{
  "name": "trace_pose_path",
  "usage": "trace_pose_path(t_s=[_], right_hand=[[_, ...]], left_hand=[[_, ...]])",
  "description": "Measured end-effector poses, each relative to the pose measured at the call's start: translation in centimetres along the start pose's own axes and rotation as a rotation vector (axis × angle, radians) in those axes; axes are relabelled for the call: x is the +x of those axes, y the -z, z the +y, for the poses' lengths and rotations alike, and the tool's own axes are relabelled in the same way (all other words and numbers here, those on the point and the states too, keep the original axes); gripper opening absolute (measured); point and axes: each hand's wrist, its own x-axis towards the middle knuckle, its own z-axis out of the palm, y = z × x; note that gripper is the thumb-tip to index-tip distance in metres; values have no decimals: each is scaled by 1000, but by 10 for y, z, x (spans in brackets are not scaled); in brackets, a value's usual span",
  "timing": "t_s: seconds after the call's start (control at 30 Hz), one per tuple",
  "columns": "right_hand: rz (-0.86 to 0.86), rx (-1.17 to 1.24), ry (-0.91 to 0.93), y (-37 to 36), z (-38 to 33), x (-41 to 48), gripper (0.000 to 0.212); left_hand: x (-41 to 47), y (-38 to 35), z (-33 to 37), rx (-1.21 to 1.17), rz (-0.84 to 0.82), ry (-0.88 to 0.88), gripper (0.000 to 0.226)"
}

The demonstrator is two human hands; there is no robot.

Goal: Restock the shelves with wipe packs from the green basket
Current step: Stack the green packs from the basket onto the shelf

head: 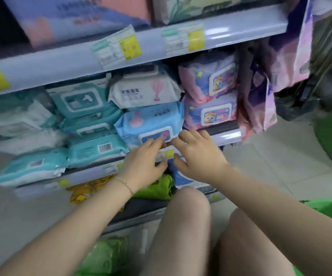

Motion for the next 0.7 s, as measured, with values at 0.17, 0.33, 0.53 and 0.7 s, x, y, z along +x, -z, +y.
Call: trace_pose_path(t_s=[0.17, 0.33, 0.53, 0.7], right_hand=[[-16, 118, 188, -22, -51, 44, 24], [-73, 273, 456, -39, -106, 70, 30], [-208, 353, 709, -56, -174, 80, 29], [-341, 271, 871, -79, -224, 75, 41]], left_hand=[[-57, 11, -60, -44, 87, 271, 28], [-111, 10, -97, -91, 160, 508, 35], [-166, 6, -132, -73, 200, 733, 36], [-219, -16, -160, -40, 159, 833, 25]])
